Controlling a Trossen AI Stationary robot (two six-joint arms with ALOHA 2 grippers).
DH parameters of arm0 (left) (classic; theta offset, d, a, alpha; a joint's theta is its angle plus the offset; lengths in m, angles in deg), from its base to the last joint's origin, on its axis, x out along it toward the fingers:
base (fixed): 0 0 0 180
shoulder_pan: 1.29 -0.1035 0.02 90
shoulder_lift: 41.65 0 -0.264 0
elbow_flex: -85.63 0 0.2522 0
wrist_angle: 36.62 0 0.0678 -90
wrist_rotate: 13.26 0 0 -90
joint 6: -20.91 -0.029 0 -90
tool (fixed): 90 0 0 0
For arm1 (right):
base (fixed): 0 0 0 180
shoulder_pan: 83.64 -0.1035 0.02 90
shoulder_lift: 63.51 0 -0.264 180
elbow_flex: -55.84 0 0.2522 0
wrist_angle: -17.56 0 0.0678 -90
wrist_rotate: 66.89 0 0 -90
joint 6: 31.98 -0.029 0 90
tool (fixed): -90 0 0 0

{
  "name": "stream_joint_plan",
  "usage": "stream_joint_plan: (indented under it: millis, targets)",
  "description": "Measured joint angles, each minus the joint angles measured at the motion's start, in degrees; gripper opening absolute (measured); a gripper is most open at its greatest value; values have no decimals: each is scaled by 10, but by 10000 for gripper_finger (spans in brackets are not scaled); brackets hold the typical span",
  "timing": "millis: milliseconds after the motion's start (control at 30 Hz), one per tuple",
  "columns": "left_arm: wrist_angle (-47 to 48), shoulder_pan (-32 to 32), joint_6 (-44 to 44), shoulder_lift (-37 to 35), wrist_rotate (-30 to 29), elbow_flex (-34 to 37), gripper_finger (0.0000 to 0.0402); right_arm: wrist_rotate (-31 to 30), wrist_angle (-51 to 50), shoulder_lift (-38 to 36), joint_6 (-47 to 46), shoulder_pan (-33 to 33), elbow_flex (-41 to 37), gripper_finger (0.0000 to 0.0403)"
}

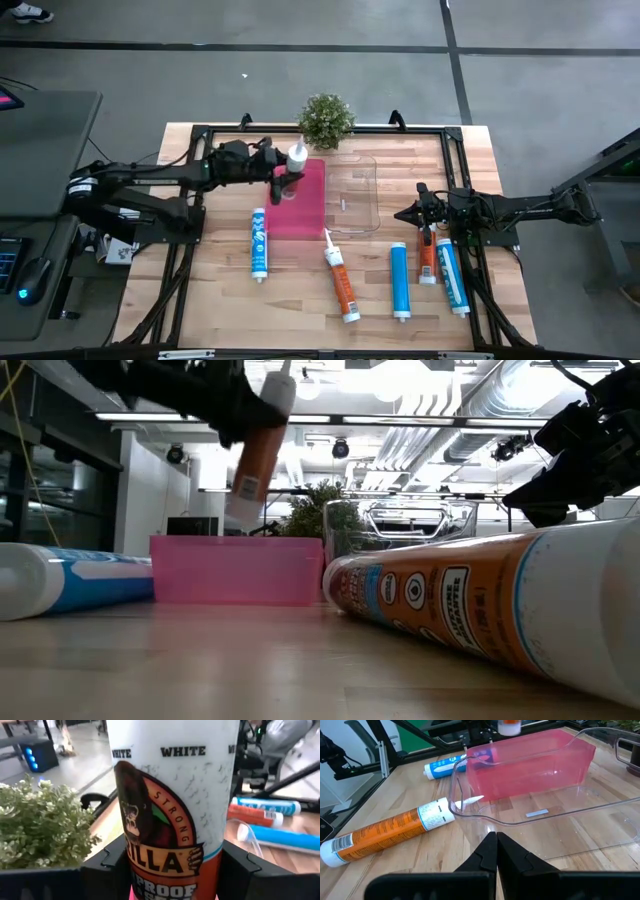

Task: Pick & place silicon tubes, Sealant and Lysol wipes
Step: Put the left orange sealant into the transparent bin

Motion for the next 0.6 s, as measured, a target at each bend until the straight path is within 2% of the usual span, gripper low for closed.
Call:
stream_joint_plan:
  millis: [100,300,600]
  targets:
    - [-67,-25,27,24,10,28,190,0,0,0,0,0,0,1]
    - [-181,-85,53,74,78,61,188,0,0,0,0,0,0,1]
    - [-247,-124,91,109,114,77,188,0,0,0,0,0,0,1]
